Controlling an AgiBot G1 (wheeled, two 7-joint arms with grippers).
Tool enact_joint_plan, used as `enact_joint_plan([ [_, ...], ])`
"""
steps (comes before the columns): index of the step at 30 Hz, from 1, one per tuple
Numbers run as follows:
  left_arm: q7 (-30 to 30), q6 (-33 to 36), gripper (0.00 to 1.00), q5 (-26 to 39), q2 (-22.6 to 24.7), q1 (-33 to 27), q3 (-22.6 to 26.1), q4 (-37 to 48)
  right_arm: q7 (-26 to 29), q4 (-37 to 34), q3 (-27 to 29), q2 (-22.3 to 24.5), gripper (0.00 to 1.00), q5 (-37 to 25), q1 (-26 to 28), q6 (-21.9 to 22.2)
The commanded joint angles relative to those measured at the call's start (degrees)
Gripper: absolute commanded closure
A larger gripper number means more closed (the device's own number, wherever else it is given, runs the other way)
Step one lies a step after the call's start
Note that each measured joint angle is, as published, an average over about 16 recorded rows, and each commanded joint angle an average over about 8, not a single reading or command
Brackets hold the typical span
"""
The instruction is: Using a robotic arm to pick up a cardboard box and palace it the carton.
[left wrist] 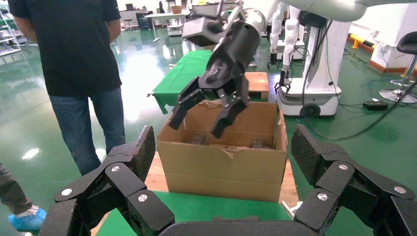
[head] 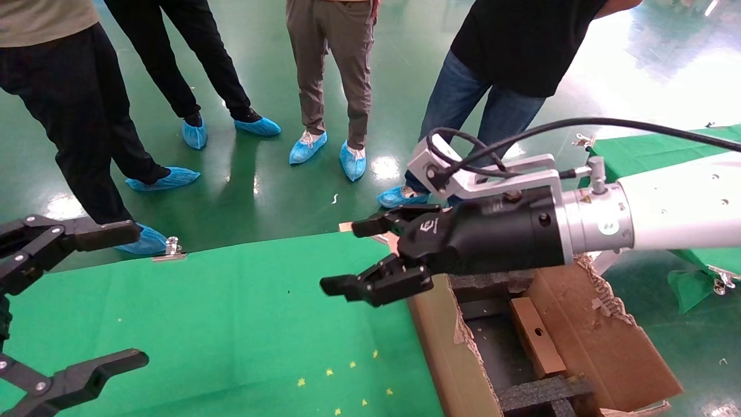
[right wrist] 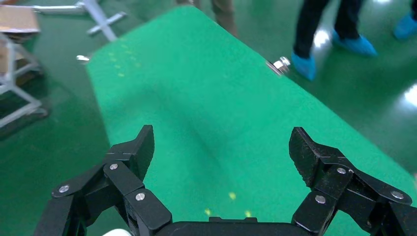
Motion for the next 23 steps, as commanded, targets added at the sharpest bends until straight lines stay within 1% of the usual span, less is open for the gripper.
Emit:
enact_joint_plan([
  [1, 0.0, 0.0, 0.00, 0.0, 0.0, 0.0, 0.0, 0.0, -2.8, -0.1, 2.7, -0.3, 0.00, 1.4, -2.1, -1.3],
  [17, 0.0, 0.0, 0.00, 0.0, 0.0, 0.0, 0.0, 0.0, -25.6, -0.8, 24.6, -2.4, 0.00, 12.8, -18.9, -11.8],
  [20, 0.0, 0.0, 0.00, 0.0, 0.0, 0.0, 0.0, 0.0, -29.1, -0.9, 28.0, -2.8, 0.00, 14.6, -21.5, -13.4],
  [23, 0.0, 0.0, 0.00, 0.0, 0.0, 0.0, 0.0, 0.0, -30.6, -1.0, 29.6, -2.9, 0.00, 15.4, -22.8, -14.1],
])
